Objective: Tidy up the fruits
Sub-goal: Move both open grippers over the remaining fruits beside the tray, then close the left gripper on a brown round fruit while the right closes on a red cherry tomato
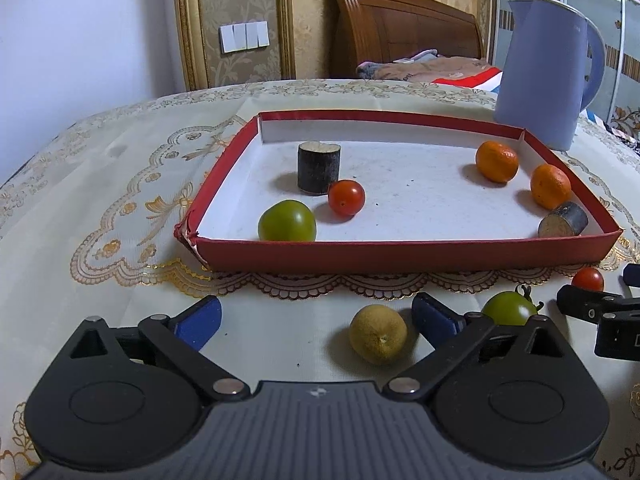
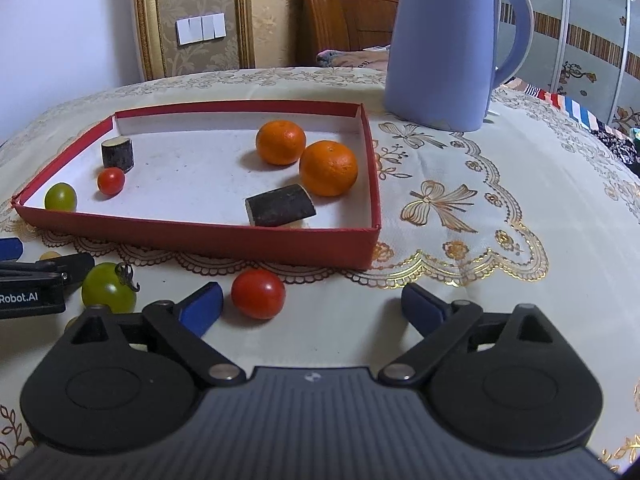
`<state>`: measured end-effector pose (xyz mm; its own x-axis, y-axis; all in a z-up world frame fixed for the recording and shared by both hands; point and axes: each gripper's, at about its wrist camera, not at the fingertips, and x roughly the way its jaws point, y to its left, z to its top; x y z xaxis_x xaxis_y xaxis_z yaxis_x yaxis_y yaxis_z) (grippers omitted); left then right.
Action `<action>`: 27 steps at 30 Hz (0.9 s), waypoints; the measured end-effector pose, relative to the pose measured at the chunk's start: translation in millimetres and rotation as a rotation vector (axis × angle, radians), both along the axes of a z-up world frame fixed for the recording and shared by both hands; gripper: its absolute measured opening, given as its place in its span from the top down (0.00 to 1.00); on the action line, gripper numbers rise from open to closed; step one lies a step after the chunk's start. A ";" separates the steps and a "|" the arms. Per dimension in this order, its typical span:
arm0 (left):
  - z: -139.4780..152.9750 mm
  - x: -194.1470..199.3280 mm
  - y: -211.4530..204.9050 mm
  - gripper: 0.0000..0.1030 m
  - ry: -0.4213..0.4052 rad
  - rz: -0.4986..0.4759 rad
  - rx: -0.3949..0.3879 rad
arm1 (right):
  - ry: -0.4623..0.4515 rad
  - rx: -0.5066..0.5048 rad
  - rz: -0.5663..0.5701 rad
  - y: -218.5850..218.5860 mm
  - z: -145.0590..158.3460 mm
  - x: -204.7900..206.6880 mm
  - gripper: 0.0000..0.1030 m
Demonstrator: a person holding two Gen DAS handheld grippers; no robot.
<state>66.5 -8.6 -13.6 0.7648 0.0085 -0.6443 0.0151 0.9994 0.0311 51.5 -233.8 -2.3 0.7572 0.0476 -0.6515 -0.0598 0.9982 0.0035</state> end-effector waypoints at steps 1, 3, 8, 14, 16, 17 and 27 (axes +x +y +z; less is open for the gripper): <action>-0.1 -0.2 -0.3 0.01 0.001 0.000 -0.002 | 0.000 0.000 0.000 -0.2 0.0 -0.2 0.07; -0.1 -1.5 -1.2 0.01 -0.003 0.000 0.002 | -0.012 -0.004 0.001 0.3 0.4 -2.2 0.14; 1.4 -6.3 -6.0 0.07 -0.027 -0.019 0.038 | -0.042 -0.020 0.053 6.6 2.3 -8.2 0.37; 3.6 -17.9 -17.7 0.35 -0.070 -0.110 0.085 | -0.057 -0.007 0.086 8.1 3.3 -11.0 0.55; 3.3 -19.6 -19.7 0.43 -0.074 -0.129 0.087 | -0.066 -0.004 0.095 8.4 3.7 -12.7 0.69; 3.2 -19.7 -19.9 0.45 -0.076 -0.136 0.088 | -0.068 -0.005 0.100 9.0 3.7 -13.3 0.72; 2.8 -30.8 -26.1 0.75 -0.090 -0.191 0.103 | -0.081 0.024 0.100 4.3 4.8 -15.6 0.75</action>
